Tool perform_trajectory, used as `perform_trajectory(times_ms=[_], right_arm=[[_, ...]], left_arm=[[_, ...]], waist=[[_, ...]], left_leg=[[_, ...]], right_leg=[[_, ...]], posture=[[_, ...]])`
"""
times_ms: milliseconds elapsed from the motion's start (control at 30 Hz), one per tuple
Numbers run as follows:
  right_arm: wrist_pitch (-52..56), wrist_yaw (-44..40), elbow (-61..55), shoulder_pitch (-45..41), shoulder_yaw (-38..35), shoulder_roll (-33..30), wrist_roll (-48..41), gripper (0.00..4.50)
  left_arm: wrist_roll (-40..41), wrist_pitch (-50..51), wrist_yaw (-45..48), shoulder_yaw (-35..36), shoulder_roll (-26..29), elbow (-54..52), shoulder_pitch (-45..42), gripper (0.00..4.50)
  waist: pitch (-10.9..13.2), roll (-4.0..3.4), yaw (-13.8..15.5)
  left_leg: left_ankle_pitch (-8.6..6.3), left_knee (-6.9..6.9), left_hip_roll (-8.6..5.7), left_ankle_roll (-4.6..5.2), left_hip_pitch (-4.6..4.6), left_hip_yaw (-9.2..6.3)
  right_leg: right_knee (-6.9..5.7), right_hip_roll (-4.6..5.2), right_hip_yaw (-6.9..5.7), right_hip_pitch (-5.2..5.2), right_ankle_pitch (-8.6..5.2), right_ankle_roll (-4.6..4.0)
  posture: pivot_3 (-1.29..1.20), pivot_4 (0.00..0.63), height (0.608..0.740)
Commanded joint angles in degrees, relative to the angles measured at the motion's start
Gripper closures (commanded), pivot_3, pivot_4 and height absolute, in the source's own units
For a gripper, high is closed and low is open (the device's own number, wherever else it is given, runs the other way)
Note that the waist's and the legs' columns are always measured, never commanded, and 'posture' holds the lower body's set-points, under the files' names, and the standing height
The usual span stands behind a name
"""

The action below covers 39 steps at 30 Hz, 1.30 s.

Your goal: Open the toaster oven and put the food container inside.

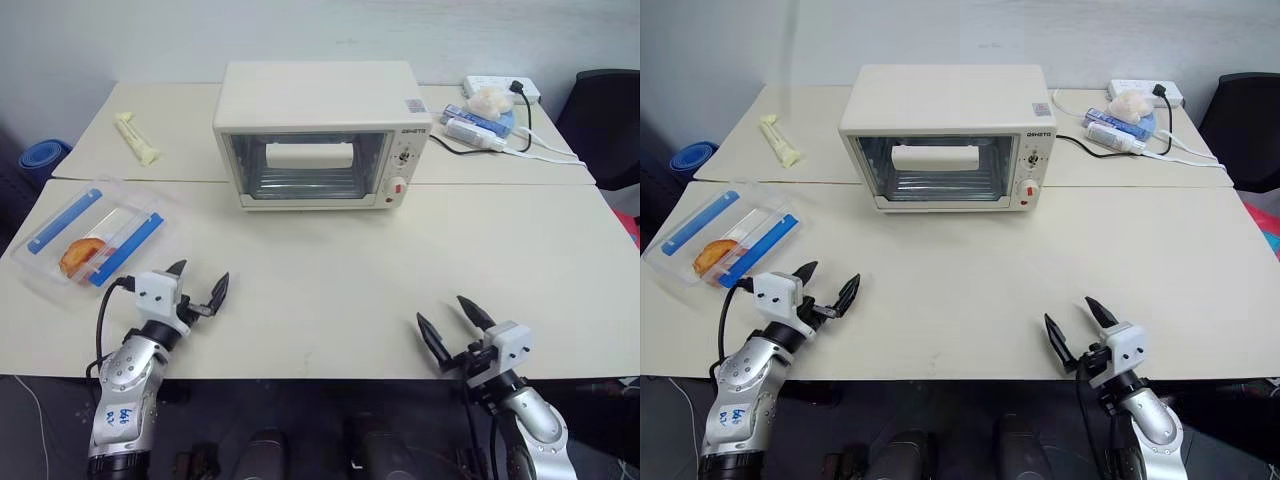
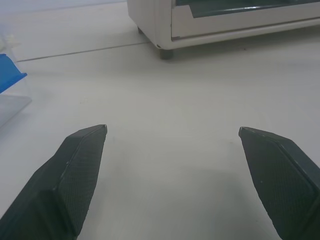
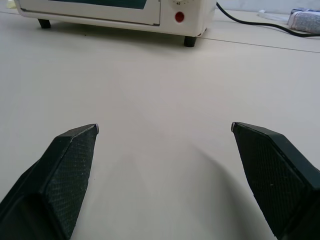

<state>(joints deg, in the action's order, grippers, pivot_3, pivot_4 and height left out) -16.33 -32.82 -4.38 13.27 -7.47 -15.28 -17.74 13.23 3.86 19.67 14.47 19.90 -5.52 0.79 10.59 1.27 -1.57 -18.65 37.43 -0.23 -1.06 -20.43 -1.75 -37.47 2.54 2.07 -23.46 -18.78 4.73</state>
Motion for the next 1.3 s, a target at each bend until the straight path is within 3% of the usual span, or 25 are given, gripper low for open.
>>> perform_trajectory(times_ms=[33, 100, 167, 233, 400, 533, 700, 800, 967, 1300], right_arm=[[1.75, -1.18, -4.80, -1.63, 0.79, -1.15, -1.98, 0.05], [9.14, -1.07, -7.71, -4.16, 1.67, -2.54, -4.87, 0.05], [18.52, -1.90, -11.31, -9.70, 2.83, -5.12, -9.64, 0.05], [23.06, -2.06, -12.39, -13.71, 3.11, -6.79, -11.17, 0.05], [32.50, -3.67, -4.58, -33.02, 5.01, -8.13, -11.56, 0.05], [36.35, -5.17, 4.26, -45.04, 6.43, -7.17, -10.20, 0.05], [35.24, -7.24, 13.21, -55.16, 7.87, -4.60, -8.02, 0.05], [33.87, -8.71, 16.85, -59.19, 8.59, -2.84, -6.52, 0.05], [33.77, -10.97, 17.45, -61.98, 9.23, -0.82, -6.23, 0.05], [34.13, -16.31, 9.10, -57.90, 11.00, -1.04, -6.37, 0.05]], left_arm=[[2.44, 0.88, 1.89, 1.73, 1.44, -0.90, 0.11, 0.00], [6.98, 2.37, 5.54, 3.24, 2.65, -2.54, 0.06, 0.00], [15.37, 5.44, 15.00, 5.12, 6.57, -5.21, 0.76, 0.00], [17.12, 6.05, 18.97, 5.79, 9.91, -5.79, 0.63, 0.00], [24.99, 13.92, 25.07, 8.59, 18.59, -6.35, -5.36, 0.00], [31.09, 19.44, 25.09, 9.27, 18.69, -8.12, -7.88, 0.00], [31.85, 20.34, 23.24, 9.48, 16.99, -9.20, -8.47, 0.00], [30.49, 19.61, 22.29, 9.13, 15.83, -9.92, -7.55, 0.00], [29.65, 19.04, 21.38, 9.01, 14.67, -10.76, -5.97, 0.00], [28.67, 17.71, 19.91, 10.21, 13.88, -9.71, -5.11, 0.00]], waist=[[0.00, 0.00, -0.02], [0.00, 0.00, -0.03], [0.00, 0.00, -0.23], [0.02, -0.02, -0.21], [0.05, -0.04, -0.15], [0.04, -0.06, -0.13], [0.04, -0.05, -0.41], [0.04, -0.05, -0.43], [0.04, -0.05, -0.31], [0.04, -0.05, -0.45]], left_leg=[[0.00, -0.01, 0.00, 0.00, 0.00, 0.00], [0.00, -0.01, 0.00, 0.00, 0.01, 0.01], [0.01, -0.01, 0.01, -0.02, 0.00, 0.00], [0.04, -0.02, 0.05, -0.07, 0.00, 0.00], [0.18, -0.12, 0.01, -0.14, -0.01, -0.07], [0.16, -0.23, 0.02, -0.15, 0.02, -0.09], [0.23, -0.10, 0.02, -0.29, -0.44, -0.06], [0.25, 0.14, 0.00, -0.35, -1.02, 0.00], [0.26, 0.19, 0.00, -0.36, -1.06, 0.02], [0.21, 0.39, 0.03, -0.27, -1.06, 0.01]], right_leg=[[0.00, 0.00, 0.00, 0.00, 0.00, 0.00], [0.01, 0.00, 0.02, 0.00, 0.00, 0.00], [0.02, 0.01, 0.01, 0.00, 0.00, 0.00], [0.01, 0.01, 0.01, -0.04, -0.02, -0.04], [0.02, 0.02, -0.07, -0.07, -0.05, -0.11], [0.01, 0.03, -0.09, -0.11, -0.05, -0.11], [-0.03, 0.03, -0.09, -0.43, -0.05, -0.10], [-0.28, 0.04, -0.06, -0.98, -0.02, -0.06], [-0.28, 0.04, -0.06, -1.05, -0.02, -0.06], [-0.39, 0.00, -0.04, -1.08, -0.02, -0.06]], posture=[[0.00, 0.150, 0.740], [0.00, 0.150, 0.740], [0.00, 0.150, 0.740], [0.00, 0.150, 0.740], [0.00, 0.150, 0.740], [0.00, 0.150, 0.740], [0.00, 0.150, 0.740], [0.00, 0.150, 0.740], [0.00, 0.150, 0.740], [0.00, 0.150, 0.740]])
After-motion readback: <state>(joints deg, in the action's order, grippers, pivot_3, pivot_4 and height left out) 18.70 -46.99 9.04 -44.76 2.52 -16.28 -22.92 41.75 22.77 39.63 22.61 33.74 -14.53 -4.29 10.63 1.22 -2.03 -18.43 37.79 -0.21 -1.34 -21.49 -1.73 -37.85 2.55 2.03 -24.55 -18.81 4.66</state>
